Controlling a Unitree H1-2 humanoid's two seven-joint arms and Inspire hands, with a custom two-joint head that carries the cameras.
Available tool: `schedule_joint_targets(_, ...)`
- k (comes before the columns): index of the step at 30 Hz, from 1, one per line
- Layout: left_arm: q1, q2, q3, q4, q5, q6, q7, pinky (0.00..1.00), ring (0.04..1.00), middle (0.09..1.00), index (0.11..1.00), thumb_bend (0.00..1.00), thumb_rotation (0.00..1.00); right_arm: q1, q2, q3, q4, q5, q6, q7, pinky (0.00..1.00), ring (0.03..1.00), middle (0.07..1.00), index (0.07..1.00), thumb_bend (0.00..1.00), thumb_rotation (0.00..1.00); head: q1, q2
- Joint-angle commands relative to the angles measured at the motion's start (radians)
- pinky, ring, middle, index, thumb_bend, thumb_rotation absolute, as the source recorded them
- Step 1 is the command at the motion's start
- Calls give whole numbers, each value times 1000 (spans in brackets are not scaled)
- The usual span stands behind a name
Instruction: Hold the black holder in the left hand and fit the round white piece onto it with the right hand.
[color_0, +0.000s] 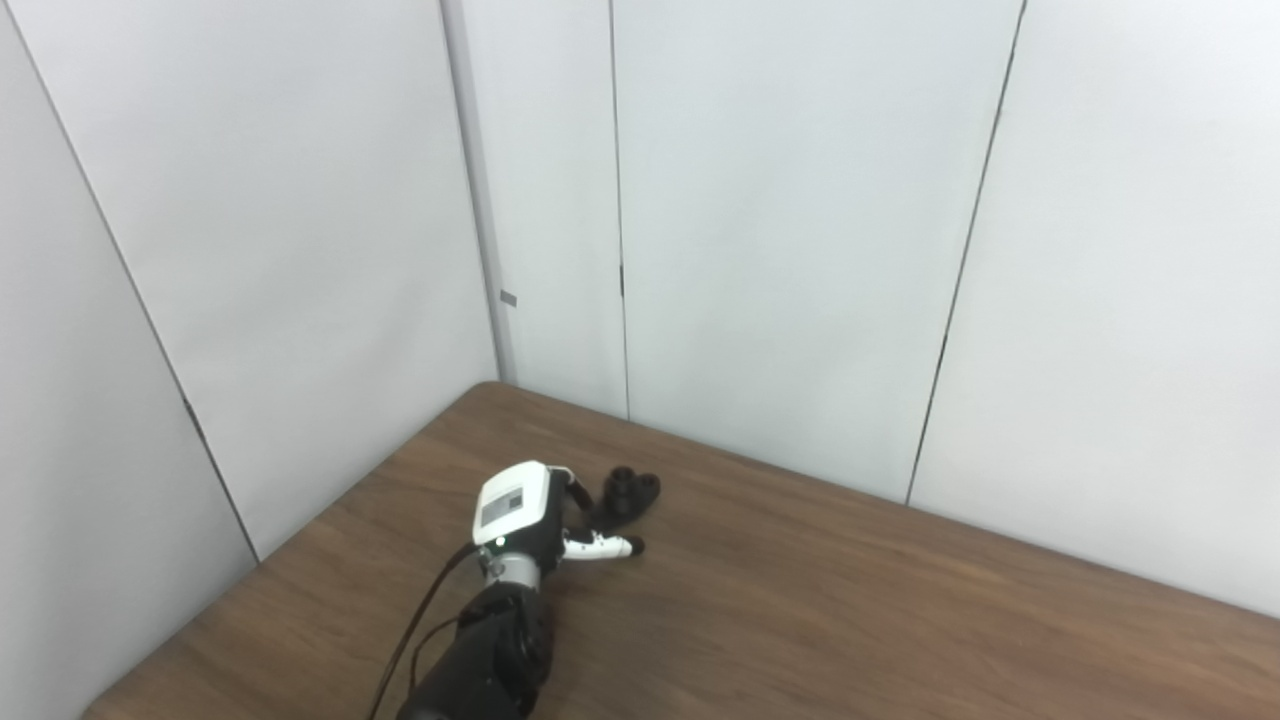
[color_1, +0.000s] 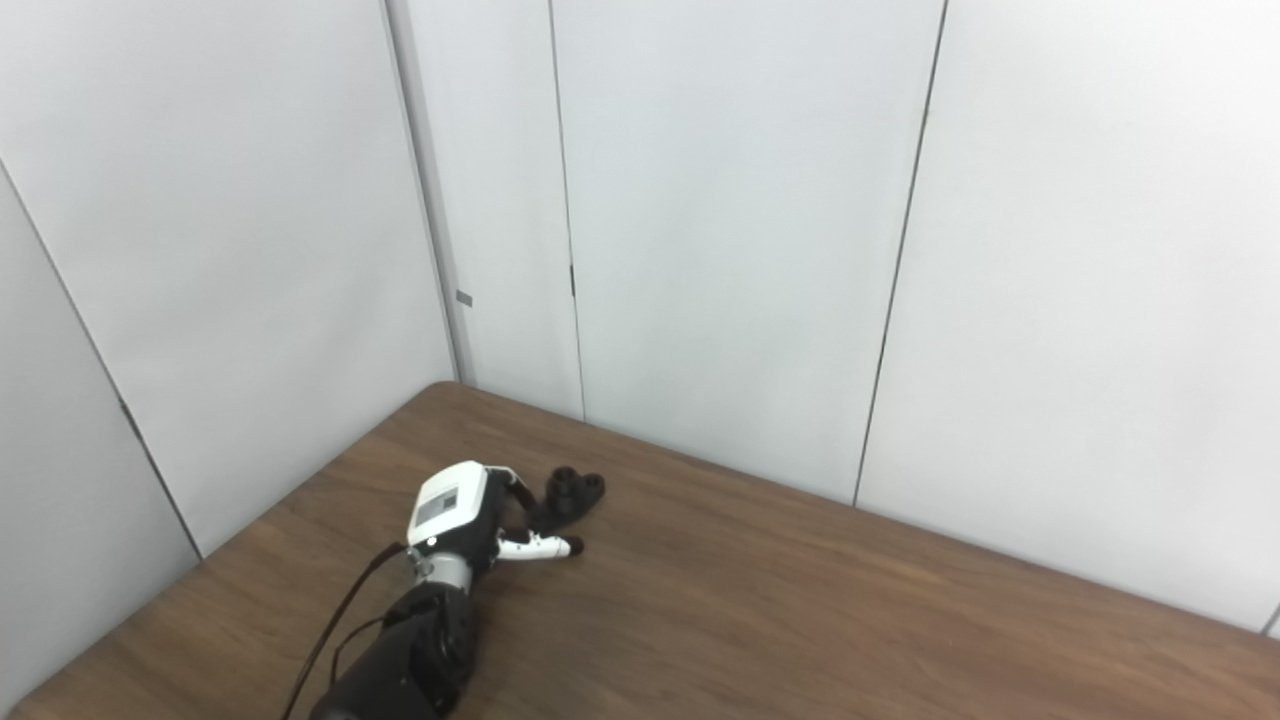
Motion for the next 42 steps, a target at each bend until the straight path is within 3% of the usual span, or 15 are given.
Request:
schedule_joint_targets(1, -29, 19, -29, 43, 15, -12, 15, 846, 807, 743, 484, 519, 42, 267, 23, 16, -76, 11, -41, -1, 975, 995, 1000, 1000, 268, 828, -1, 1)
schedule_joint_targets(20, -28, 31, -81, 39, 31, -68, 54, 778, 778, 723, 483, 519, 45, 264, 28, 19, -77, -9, -44, -9, 938, 974, 990, 1000, 301, 814, -45, 16)
schedule_joint_targets(28, -16, 38, -140, -31, 38, -82, -18, 864, 804, 748, 483, 519, 45, 254, 41, 29, -96, -42, -13, -26, 919, 954, 960, 990, 291, 799, -85, 31)
schedule_joint_targets(34, -7, 45, -194, -80, 38, -119, -57, 904, 828, 766, 483, 519, 47, 247, 48, 34, -81, -59, -48, -36, 886, 930, 946, 978, 301, 821, -107, 42)
schedule_joint_targets(42, 11, 54, -257, -170, 41, -163, -99, 823, 822, 760, 483, 519, 46, 245, 58, 47, -96, -60, -35, -49, 875, 920, 942, 970, 325, 832, -135, 55)
